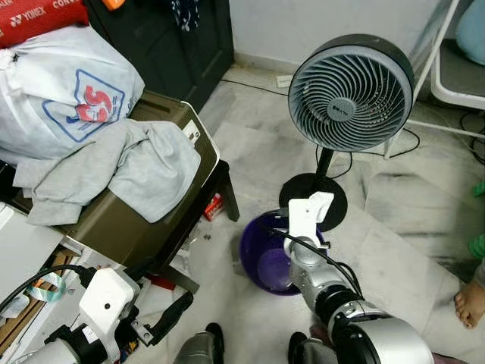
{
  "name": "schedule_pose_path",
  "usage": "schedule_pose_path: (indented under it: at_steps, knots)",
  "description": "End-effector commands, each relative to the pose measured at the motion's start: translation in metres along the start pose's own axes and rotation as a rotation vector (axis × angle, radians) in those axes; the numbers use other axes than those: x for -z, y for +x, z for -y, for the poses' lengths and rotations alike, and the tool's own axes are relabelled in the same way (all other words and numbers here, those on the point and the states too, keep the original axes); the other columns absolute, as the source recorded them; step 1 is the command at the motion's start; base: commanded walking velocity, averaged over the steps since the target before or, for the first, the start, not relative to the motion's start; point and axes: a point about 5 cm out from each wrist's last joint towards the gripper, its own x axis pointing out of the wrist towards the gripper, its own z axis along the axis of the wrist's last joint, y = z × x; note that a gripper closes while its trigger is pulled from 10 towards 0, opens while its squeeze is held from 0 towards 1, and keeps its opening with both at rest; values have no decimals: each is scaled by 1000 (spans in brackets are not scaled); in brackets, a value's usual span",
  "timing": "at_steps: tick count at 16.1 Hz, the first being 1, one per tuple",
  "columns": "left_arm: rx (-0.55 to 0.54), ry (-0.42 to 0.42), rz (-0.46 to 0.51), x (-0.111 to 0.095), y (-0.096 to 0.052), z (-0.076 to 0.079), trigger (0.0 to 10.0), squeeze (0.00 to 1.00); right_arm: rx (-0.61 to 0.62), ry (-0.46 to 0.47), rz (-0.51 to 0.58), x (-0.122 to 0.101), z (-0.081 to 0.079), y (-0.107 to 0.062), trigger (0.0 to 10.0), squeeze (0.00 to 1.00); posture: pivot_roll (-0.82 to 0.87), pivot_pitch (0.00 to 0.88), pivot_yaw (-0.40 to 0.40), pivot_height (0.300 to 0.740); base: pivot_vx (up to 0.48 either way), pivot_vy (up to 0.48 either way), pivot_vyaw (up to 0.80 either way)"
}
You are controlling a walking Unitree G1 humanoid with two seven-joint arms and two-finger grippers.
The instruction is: Clean up the room
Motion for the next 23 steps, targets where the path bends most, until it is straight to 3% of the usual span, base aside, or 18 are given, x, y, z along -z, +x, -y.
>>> schedule_pose_path:
  at_steps: [1,2,5,12,13,16,20,22,23]
  knots:
    - [-3,2,-23,1,-2,0,10000,0,9,-42,-31,11,-2,-3,10000,0,296,309,115,740,0,0,0]
    - [-3,2,-25,1,-2,0,10000,0,35,-45,-51,16,2,-3,10000,1000,295,310,116,740,0,0,0]
    - [-3,3,-31,2,-2,0,10000,0,30,-6,-62,19,3,-4,10000,1000,292,308,116,740,0,0,0]
    - [-26,19,-20,1,4,-5,10000,0,-15,-1,23,4,-6,-3,10000,1000,287,296,117,740,0,0,0]
    - [-36,16,11,-3,13,-5,10000,0,-49,24,79,-10,-9,-2,10000,1000,256,272,107,740,0,0,0]
    - [-35,14,79,-9,35,-3,10000,0,-81,15,175,-22,-7,-2,10000,1000,188,234,83,740,0,0,0]
    - [-22,-14,208,-23,77,0,10000,0,-101,-3,346,-30,15,-8,10000,1000,71,153,59,740,0,0,0]
    - [12,66,249,-27,93,8,10000,0,-86,24,362,-24,28,-15,10000,1000,11,92,56,740,0,0,0]
    - [-23,72,255,-26,101,5,10000,0,-75,36,367,-23,34,-17,10000,1000,-2,67,54,740,0,0,0]
